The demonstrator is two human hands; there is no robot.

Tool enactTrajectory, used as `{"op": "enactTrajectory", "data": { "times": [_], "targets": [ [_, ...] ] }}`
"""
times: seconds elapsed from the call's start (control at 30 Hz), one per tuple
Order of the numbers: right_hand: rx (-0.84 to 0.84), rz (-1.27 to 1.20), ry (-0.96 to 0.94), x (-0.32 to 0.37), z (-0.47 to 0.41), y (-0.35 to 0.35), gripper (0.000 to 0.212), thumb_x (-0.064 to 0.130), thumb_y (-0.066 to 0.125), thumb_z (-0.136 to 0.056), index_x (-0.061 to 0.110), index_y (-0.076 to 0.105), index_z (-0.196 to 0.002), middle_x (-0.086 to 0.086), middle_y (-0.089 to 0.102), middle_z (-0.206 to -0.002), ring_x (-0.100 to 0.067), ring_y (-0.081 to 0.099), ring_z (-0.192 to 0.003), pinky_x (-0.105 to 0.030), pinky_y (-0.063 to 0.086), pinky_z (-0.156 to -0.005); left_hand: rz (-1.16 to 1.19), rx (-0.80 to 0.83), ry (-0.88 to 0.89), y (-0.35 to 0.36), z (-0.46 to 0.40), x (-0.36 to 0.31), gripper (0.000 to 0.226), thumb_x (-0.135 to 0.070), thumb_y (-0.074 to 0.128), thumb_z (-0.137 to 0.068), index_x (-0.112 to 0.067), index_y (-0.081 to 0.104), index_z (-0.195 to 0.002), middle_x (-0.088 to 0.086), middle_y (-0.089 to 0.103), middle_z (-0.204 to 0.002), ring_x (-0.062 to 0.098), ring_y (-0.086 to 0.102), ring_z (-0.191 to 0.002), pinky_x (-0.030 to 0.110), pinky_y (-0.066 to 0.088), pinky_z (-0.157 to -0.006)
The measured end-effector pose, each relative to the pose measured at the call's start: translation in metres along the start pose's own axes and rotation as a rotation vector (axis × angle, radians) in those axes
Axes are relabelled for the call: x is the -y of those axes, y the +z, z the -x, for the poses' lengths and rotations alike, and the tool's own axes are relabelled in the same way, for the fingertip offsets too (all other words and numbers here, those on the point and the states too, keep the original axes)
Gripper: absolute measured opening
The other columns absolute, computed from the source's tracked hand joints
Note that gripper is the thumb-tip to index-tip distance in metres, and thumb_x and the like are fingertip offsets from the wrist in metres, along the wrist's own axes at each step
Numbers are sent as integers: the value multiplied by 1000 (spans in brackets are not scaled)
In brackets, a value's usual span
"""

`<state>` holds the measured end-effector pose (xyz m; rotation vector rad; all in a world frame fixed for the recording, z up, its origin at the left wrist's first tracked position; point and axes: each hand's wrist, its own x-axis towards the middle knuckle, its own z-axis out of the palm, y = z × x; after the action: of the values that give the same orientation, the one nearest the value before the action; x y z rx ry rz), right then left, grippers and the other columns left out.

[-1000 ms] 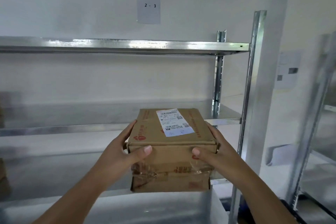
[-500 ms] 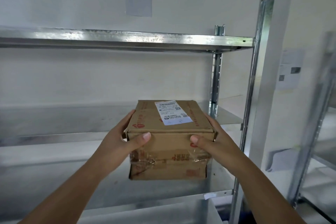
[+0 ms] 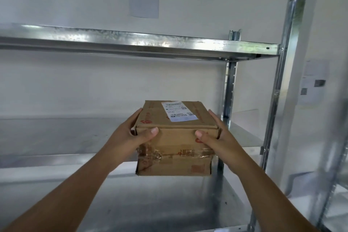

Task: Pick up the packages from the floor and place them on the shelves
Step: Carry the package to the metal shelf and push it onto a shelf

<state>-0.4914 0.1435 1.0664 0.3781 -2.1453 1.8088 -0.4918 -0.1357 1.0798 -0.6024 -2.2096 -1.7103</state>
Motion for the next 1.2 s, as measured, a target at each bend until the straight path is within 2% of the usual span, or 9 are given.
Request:
{"op": "enactTrajectory", "data": {
  "times": [0.17, 0.27, 0.33, 0.5, 0.67, 0.77, 0.93, 1.13, 1.2],
  "targets": [
    [43, 40, 23, -14, -48, -7, 69, 23, 79, -93, 59, 37, -135, 33, 78, -89, 1, 80, -83, -14, 59, -67, 7, -44, -17, 5, -37, 19, 51, -55, 89, -75, -67, 65, -118, -18, 79, -124, 9, 75, -118, 46, 58, -107],
    [61, 51, 25, -24, -75, -6, 57, 19, 77, -95, 64, 46, -111, 34, 77, -86, 10, 76, -76, -9, 56, -63, 10, -62, -26, 8, -59, 32, 57, -53, 90, -75, -60, 64, -125, -18, 79, -126, 11, 74, -121, 45, 57, -108],
    [69, 45, 25, -34, -91, -5, 57, 18, 76, -95, 65, 45, -107, 32, 77, -89, 11, 76, -76, -8, 55, -64, 15, -63, -44, 10, -74, 41, 54, -50, 89, -78, -61, 64, -125, -18, 79, -126, 13, 74, -121, 46, 58, -107],
    [81, 20, 48, -57, -132, -2, 59, 23, 78, -95, 64, 43, -118, 34, 76, -91, 8, 78, -80, -10, 56, -66, 26, -49, -69, 10, -112, 63, 56, -39, 85, -87, -50, 63, -137, -11, 78, -130, 19, 75, -122, 49, 61, -102],
    [115, 15, 77, -74, -162, 5, 81, 31, 81, -92, 54, 31, -151, 24, 75, -116, 0, 77, -100, -21, 59, -84, 45, -104, -131, 18, -137, 86, 68, -34, 86, -85, -39, 58, -147, -11, 76, -127, 11, 76, -113, 22, 63, -79],
    [149, 3, 81, -81, -175, 6, 69, 23, 81, -92, 56, 39, -136, 20, 76, -115, 2, 76, -101, -18, 59, -78, 67, -134, -152, 21, -145, 94, 64, -23, 85, -88, -41, 56, -142, -14, 74, -122, 0, 72, -103, 12, 58, -65],
    [201, -5, 84, -87, -180, 3, 61, 17, 79, -93, 62, 45, -116, 24, 75, -112, 12, 75, -90, -13, 58, -71, 68, -158, -158, 23, -150, 101, 62, -22, 84, -90, -42, 54, -140, -15, 72, -120, 0, 69, -104, 8, 56, -62],
    [186, -1, 74, -91, -181, 3, 77, 21, 83, -90, 53, 35, -141, 16, 74, -124, -1, 72, -110, -18, 59, -80, 52, -145, -158, 23, -149, 102, 66, -25, 84, -89, -37, 55, -147, -10, 74, -127, 8, 72, -112, 10, 58, -66],
    [193, 1, 68, -91, -180, 4, 70, 22, 83, -90, 48, 44, -142, 12, 76, -125, -10, 73, -116, -25, 60, -87, 42, -137, -151, 22, -149, 102, 66, -25, 84, -90, -36, 54, -148, -7, 73, -129, 8, 72, -110, 10, 58, -65]
  ]
}}
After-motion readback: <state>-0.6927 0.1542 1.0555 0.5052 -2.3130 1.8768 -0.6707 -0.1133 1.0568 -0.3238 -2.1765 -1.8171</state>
